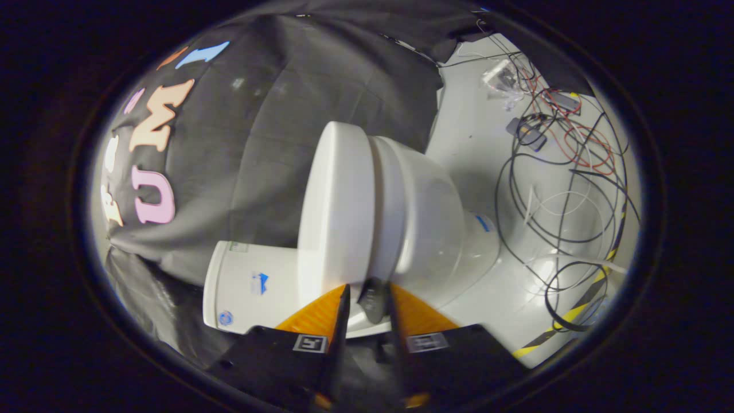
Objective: Open the toilet lid.
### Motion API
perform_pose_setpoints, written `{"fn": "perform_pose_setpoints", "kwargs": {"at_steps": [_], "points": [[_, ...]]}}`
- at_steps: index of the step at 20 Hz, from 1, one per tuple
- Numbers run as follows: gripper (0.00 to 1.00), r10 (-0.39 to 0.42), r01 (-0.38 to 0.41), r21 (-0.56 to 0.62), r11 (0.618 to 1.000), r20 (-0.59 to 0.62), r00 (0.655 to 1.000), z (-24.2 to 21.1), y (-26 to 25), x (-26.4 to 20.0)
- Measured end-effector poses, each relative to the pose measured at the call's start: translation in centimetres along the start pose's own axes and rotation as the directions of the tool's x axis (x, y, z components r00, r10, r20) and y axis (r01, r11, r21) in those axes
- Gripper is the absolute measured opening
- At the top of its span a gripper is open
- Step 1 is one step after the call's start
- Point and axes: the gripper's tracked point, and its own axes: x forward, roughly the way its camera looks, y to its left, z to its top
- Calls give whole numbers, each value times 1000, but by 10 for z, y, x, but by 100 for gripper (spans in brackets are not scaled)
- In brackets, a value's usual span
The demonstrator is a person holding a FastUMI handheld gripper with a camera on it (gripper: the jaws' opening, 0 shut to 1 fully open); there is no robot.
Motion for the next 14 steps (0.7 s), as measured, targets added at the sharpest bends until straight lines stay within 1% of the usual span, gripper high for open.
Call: {"fn": "perform_pose_setpoints", "kwargs": {"at_steps": [1, 2, 3, 4, 5, 6, 7, 8, 9, 10, 11, 13, 14], "points": [[19, -3, 2, 33, 999, 22, 1000, -5, 1, 23], [11, 4, -6, 54, 999, 40, 999, -2, 3, 20], [11, 3, -5, 41, 999, 39, 999, -2, 5, 13], [11, -13, 14, -3, 1000, 44, 999, -2, 8, 13], [11, -44, 47, -75, 996, 49, 998, -5, 4, 11], [11, -68, 73, -117, 990, 51, 996, -4, 1, 12], [11, -78, 84, -121, 989, 59, 995, -2, 5, 12], [11, -76, 81, -93, 992, 56, 996, -2, 8, 12], [11, -57, 61, -53, 997, 67, 996, -3, 14, 9], [0, -68, 71, -53, 996, 61, 996, 0, 12, 25], [1, -78, 81, -56, 995, 53, 996, -2, 11, 9], [0, -117, 122, -91, 988, 55, 992, -2, 11, 9], [1, -134, 139, -87, 986, 63, 989, -1, 11, 8]]}}
